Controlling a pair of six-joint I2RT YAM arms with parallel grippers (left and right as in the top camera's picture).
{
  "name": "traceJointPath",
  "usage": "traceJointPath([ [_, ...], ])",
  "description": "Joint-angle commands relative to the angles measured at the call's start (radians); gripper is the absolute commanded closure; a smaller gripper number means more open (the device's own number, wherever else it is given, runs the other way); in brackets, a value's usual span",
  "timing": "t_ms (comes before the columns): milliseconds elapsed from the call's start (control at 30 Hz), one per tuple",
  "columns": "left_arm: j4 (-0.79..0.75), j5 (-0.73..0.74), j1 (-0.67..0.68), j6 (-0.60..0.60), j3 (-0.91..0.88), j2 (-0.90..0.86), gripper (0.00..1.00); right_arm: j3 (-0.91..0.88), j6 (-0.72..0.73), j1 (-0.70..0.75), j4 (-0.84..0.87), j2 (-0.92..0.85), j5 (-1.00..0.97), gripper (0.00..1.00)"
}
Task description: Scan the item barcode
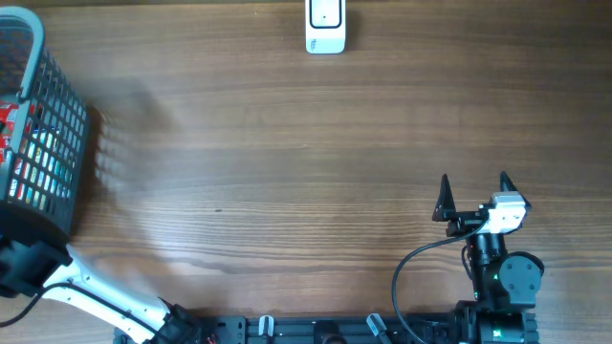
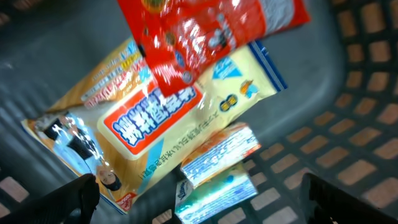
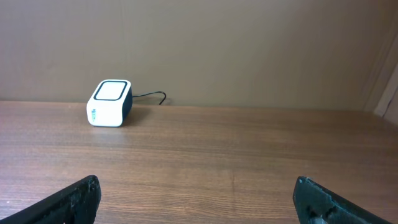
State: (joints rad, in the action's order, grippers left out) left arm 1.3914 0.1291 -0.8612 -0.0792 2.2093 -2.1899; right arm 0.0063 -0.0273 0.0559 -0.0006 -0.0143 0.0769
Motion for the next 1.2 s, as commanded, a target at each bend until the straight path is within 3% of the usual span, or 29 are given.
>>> traceJointPath([
  [0, -0.022, 0.011, 0.001, 0.024, -0.082, -0.006, 0.0, -0.001, 0.008, 0.004, 0.002, 0.01, -0.013, 0.0],
  [600, -0.067, 0.043, 0.001, 0.024, -0.328, -0.006, 0.0, -0.001, 0.008, 0.004, 0.002, 0.01, -0.013, 0.0],
  [700, -0.076, 0.063, 0.002, 0.023, -0.328, -0.006, 0.14, -0.001, 0.008, 0.004, 0.002, 0.01, -0.013, 0.01],
  [900, -0.127, 0.072, 0.002, 0.023, -0.328, -0.006, 0.27, -0.001, 0.007, 0.004, 0.002, 0.01, -0.013, 0.0],
  [1067, -0.183, 0.086, 0.002, 0.023, -0.328, -0.006, 0.53, -0.001, 0.008, 0.004, 0.002, 0.01, -0.013, 0.0],
  [1167, -0.208, 0.134, 0.002, 0.024, -0.328, -0.006, 0.59, -0.001, 0.008, 0.004, 0.002, 0.01, -0.013, 0.0],
])
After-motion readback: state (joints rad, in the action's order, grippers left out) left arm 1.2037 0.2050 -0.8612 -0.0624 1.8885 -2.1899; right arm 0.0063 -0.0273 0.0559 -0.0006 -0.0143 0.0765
